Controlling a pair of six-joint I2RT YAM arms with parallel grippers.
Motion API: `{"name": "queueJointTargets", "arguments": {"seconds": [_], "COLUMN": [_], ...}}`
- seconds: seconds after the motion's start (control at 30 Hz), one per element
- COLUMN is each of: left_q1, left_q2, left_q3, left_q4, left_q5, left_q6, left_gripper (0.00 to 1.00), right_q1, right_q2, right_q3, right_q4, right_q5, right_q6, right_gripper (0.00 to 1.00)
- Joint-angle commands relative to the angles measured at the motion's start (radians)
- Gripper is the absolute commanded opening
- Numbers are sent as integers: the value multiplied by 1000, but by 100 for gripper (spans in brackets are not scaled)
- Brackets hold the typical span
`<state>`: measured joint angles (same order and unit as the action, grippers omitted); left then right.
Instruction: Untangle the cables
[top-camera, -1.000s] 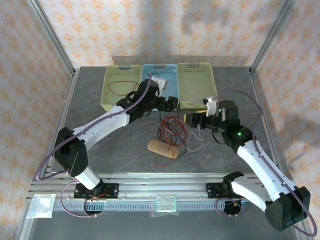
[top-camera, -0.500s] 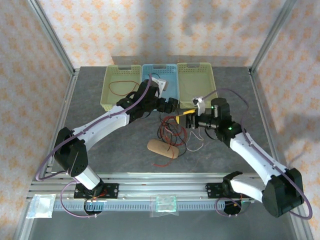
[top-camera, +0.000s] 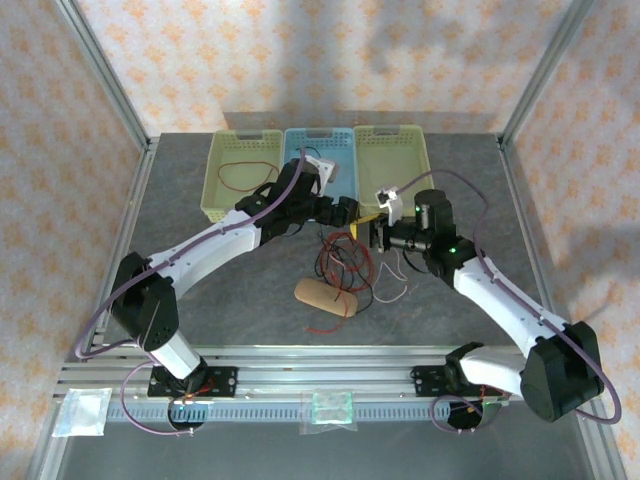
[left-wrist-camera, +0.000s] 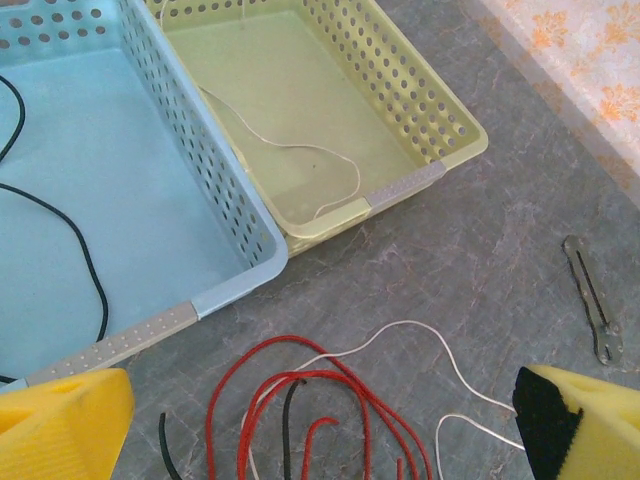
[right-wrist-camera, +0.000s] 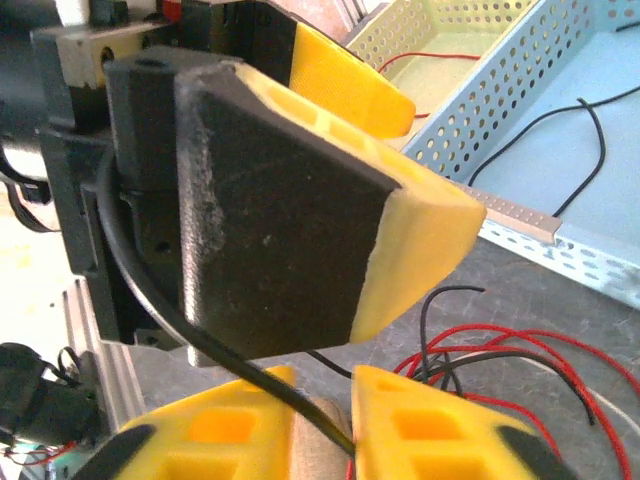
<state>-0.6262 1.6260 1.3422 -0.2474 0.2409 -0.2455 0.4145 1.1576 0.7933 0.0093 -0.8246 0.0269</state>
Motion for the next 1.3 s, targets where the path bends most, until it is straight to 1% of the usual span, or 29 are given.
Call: {"name": "queueJointTargets", "arguments": {"seconds": [0.0, 0.07, 0.23, 0.33, 0.4, 0.53, 0.6, 0.67, 0.8, 0.9, 0.93, 1.03, 1.1, 1.17, 1.27], "left_q1": [5, 6, 9, 9, 9, 2, 1, 2, 9, 14, 16, 41, 83, 146, 258], "left_q2": [12, 15, 7, -3, -19, -60, -96, -147, -268, -369, -400, -465, -481, -486, -475], "left_q3": [21, 22, 17, 9, -11, -55, -86, -125, -210, -286, -308, -345, -352, -373, -429], "left_q4": [-16, -21, -42, -69, -75, -71, -35, 37, 192, 305, 335, 345, 311, 289, 300], "left_q5": [12, 6, -18, -20, 26, 184, 240, 241, 125, 64, 26, -108, -179, -176, -79], "left_q6": [-10, -12, -3, 46, 105, 221, 239, 220, 143, 93, 72, -1, -75, -146, -270], "left_gripper": [98, 98, 98, 99, 100, 100, 99, 99, 99, 99, 100, 99, 99, 99, 100], "right_q1": [6, 6, 6, 6, 6, 6, 6, 6, 6, 7, 6, 6, 6, 7, 6], "right_q2": [-19, -36, -84, -105, -112, -73, -35, -8, 2, 4, 4, 17, 40, 70, 144], "right_q3": [38, 45, 74, 113, 140, 219, 258, 276, 277, 296, 305, 344, 382, 416, 480], "right_q4": [43, 26, -46, -99, -125, -189, -236, -266, -277, -286, -287, -297, -300, -283, -265], "right_q5": [-14, -7, 88, 173, 234, 314, 343, 380, 485, 512, 522, 549, 547, 540, 542], "right_q6": [4, 6, 1, 3, 10, 15, 6, 2, 18, 30, 36, 53, 71, 92, 120], "right_gripper": [9, 1, 0, 0, 0, 0, 0, 0, 0, 0, 0, 0, 0, 0, 0]}}
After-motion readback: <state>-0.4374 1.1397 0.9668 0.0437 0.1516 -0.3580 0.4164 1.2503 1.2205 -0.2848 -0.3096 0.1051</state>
